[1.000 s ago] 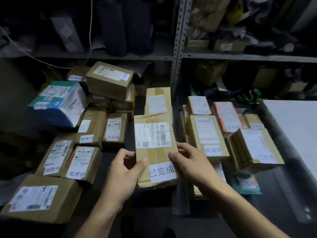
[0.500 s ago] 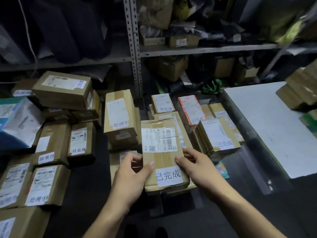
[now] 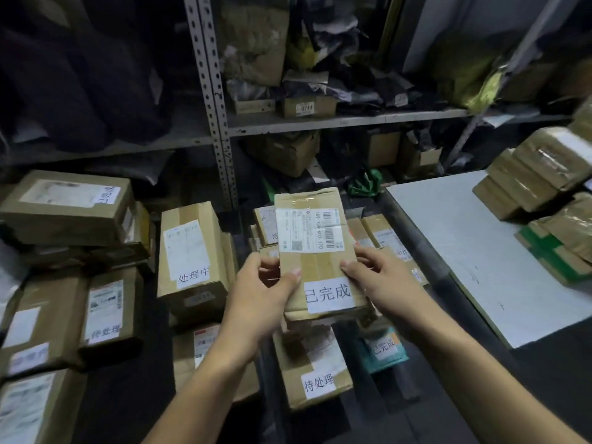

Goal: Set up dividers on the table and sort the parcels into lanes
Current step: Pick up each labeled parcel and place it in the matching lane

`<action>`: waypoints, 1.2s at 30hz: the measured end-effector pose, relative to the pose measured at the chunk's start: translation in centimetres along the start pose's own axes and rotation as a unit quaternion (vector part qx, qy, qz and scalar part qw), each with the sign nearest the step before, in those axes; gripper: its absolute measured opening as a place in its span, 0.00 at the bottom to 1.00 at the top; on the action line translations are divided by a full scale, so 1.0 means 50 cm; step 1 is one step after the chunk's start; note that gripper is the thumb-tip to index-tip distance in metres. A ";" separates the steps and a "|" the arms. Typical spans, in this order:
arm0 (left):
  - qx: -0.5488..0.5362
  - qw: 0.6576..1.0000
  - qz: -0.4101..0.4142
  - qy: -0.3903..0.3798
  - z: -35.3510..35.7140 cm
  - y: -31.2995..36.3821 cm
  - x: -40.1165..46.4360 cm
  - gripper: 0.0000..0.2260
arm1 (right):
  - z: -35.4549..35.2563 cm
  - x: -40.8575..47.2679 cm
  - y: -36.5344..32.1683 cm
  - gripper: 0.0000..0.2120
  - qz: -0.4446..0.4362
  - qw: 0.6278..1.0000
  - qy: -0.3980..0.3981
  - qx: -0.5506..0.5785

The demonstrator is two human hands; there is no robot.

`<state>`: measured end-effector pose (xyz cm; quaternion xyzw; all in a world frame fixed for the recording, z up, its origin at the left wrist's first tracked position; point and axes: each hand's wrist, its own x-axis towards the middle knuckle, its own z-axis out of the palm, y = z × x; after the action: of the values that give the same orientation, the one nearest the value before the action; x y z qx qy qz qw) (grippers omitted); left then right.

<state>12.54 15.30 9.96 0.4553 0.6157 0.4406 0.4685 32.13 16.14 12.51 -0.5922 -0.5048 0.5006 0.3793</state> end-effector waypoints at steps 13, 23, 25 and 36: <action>0.063 0.992 -0.083 0.071 0.298 0.054 0.364 0.04 | -0.199 0.441 0.043 0.10 0.032 0.993 -0.013 -0.112; 0.230 0.954 -0.185 0.054 0.383 -0.047 0.397 0.06 | -0.230 0.517 0.186 0.09 0.097 0.963 -0.120 -0.219; 0.237 0.951 -0.193 0.050 0.386 -0.056 0.388 0.07 | -0.229 0.515 0.197 0.15 0.103 0.957 -0.139 -0.234; 0.243 0.956 -0.143 0.074 0.351 -0.030 0.353 0.20 | -0.224 0.485 0.155 0.26 -0.013 0.944 -0.031 -0.328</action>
<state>26.88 34.22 2.39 0.4289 0.7959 0.2381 0.3549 44.49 38.89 2.36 -0.6613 -0.6601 0.3208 0.1550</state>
